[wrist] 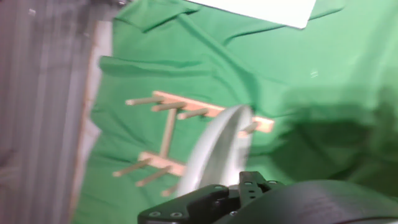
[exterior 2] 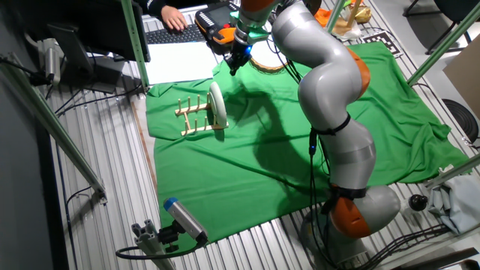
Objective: Put the dish on the dish rack
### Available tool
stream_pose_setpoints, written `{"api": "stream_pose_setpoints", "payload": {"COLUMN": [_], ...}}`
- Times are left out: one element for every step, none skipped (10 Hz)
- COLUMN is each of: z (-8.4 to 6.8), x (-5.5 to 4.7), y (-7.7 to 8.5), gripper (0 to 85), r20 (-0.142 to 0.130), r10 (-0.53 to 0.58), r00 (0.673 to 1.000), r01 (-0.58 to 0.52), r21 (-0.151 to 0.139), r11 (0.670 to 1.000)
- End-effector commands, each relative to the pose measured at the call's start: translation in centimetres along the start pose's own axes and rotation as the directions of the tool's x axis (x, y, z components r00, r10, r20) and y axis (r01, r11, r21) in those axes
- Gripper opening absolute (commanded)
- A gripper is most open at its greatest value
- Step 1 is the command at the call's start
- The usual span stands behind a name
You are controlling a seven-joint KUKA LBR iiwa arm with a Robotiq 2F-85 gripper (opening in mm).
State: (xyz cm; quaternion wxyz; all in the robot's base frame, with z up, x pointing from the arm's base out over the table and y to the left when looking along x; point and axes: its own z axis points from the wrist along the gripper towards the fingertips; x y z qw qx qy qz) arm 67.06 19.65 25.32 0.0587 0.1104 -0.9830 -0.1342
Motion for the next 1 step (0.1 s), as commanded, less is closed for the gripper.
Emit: {"api": "stream_pose_setpoints", "payload": {"z": [0.01], "x": [-0.03], "y": [0.07], "gripper": [0.0], "r20": [-0.001], "r10": [-0.001], "r00": [1.0], "r01": [0.001], "r21": [-0.006], "r11": [1.0]}}
